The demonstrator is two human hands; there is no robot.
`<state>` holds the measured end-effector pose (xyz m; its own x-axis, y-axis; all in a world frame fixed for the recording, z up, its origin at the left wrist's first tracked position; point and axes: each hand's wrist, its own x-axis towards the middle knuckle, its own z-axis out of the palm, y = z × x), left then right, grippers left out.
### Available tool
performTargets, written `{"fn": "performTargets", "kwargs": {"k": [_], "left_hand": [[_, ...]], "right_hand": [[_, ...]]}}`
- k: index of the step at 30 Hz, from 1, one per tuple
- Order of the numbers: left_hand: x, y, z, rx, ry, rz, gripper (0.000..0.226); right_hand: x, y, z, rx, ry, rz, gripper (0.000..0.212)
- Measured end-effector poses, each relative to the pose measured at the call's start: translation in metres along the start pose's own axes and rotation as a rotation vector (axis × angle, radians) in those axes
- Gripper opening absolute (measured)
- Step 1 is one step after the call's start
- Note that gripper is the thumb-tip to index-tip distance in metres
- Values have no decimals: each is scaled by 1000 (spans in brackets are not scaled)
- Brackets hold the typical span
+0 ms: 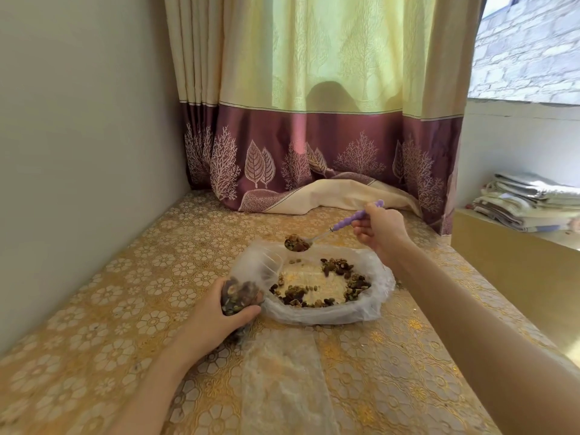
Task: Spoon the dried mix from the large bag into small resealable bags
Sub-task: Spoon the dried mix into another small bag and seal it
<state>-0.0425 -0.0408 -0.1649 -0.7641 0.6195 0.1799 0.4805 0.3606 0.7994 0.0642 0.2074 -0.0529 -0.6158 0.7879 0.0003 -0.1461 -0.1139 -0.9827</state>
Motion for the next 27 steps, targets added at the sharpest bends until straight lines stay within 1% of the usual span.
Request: {"fn": "performTargets", "kwargs": {"k": [4,7,9,12,15,18,21,23,25,27], "left_hand": [[0,-2,1,3,9,-7,59],[0,-2,2,-10,31,-16,58],[0,0,2,-34,38,-22,60],[-1,1,2,-88,37,-22,67],[-1,0,2,-107,42,-21,60],[1,-2,3,-87,59,-10,51],[1,-3,3,-90,70,-8,49],[2,-4,3,-102,76,-4,47],[1,-4,3,-107,87,-2,40],[1,-3,3,-117,103,0,36]], "right_hand": [[-7,-9,20,-23,-89,-39,45],[-14,-7,37,-125,-126,-101,43],[-21,-6,47,-210,-149,-188,42],[-31,-6,61,-344,-176,-368,40],[-41,-9,71,-407,-197,-538,37],[-47,-10,75,-406,-226,-617,37],[-49,-10,73,-411,-224,-655,35],[-47,-10,69,-379,-195,-648,35],[-43,-10,61,-327,-152,-598,36],[-40,-10,52,-234,-124,-507,38]]}}
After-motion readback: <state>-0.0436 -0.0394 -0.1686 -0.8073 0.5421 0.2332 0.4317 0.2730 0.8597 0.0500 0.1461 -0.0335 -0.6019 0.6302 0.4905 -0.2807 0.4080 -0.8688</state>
